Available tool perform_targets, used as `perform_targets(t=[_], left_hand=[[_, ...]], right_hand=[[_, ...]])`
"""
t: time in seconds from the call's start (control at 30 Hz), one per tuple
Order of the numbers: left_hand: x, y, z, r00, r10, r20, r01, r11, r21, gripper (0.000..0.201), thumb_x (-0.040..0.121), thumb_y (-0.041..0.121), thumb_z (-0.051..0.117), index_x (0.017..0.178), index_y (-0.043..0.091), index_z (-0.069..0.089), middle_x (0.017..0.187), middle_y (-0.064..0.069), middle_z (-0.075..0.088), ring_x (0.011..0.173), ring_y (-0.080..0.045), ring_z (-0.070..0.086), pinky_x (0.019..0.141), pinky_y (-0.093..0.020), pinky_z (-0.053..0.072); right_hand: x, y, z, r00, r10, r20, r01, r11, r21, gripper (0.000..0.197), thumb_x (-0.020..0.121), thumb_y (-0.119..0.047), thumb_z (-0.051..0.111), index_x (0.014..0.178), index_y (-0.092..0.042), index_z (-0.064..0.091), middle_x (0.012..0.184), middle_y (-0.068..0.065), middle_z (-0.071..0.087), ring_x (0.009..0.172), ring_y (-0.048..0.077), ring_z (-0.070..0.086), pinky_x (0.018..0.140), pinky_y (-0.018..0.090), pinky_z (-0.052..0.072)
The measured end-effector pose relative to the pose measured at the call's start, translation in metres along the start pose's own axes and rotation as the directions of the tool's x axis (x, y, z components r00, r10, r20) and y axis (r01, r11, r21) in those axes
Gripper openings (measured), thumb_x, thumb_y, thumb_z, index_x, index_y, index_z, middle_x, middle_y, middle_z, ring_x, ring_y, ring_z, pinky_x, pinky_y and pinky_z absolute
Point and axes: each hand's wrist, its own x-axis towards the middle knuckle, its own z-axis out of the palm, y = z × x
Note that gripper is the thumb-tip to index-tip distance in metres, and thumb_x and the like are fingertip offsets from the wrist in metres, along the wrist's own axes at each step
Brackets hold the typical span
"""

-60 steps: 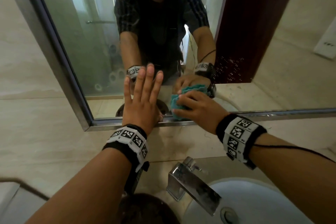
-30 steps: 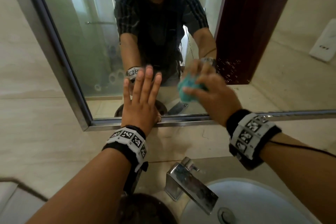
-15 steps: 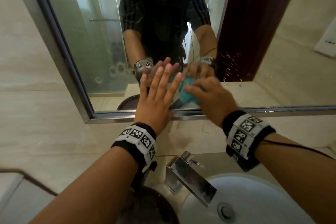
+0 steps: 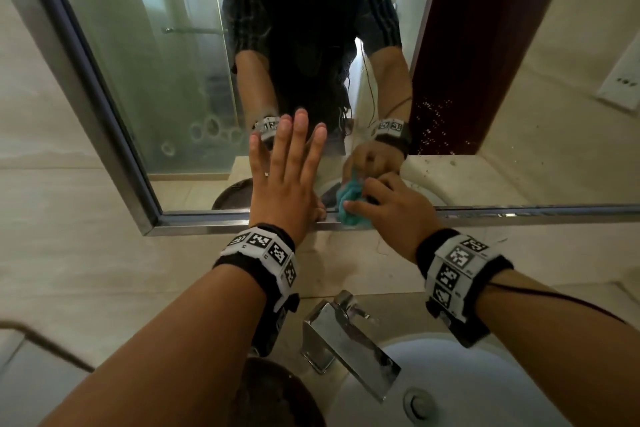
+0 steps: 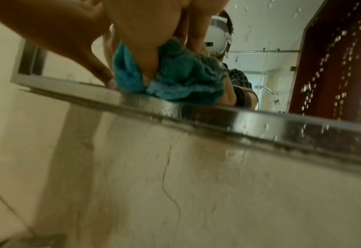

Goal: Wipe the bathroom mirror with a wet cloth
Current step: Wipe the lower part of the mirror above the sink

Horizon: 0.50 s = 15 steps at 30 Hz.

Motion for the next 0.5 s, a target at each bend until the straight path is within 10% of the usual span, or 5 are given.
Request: perform_targets(t=[0.23,0.4,0.5], left_hand=[[0.0,0.0,0.0,0.999,-0.004,0.038,0.004,1.0,0.007,0.134,0.063,0.07,0.065,0.145,0.014,-0.026,0.146,-0.011,-0.04,0.139,-0.029,-0.029,0.11,-0.056,-0.015],[0.0,0.0,0.0,0.999,0.008,0.032,-0.008,1.0,-0.003,0.13,0.067,0.067,0.065,0.145,0.014,-0.025,0.147,-0.011,-0.039,0.137,-0.028,-0.032,0.11,-0.056,-0.014],[-0.001,0.0,-0.002,0.999,0.001,0.042,-0.001,1.0,-0.012,0.132,0.065,0.065,0.067,0.145,0.015,-0.026,0.147,-0.011,-0.039,0.137,-0.028,-0.032,0.111,-0.057,-0.012]], right_hand=[[0.057,0.02,-0.056,0.813,0.283,-0.509,-0.282,0.956,0.082,0.033,0.084,-0.025,0.056,0.117,-0.021,0.053,0.107,0.014,0.05,0.095,0.033,0.049,0.069,0.028,0.043],[0.007,-0.001,0.0,0.995,0.015,-0.101,-0.014,1.0,0.017,0.057,0.055,-0.018,0.089,0.107,-0.016,0.067,0.103,0.014,0.059,0.088,0.033,0.06,0.061,0.035,0.054],[0.017,0.013,-0.019,0.98,0.052,-0.193,-0.053,0.999,-0.001,0.055,0.054,-0.016,0.088,0.105,-0.014,0.067,0.098,0.016,0.061,0.086,0.033,0.058,0.059,0.034,0.053]])
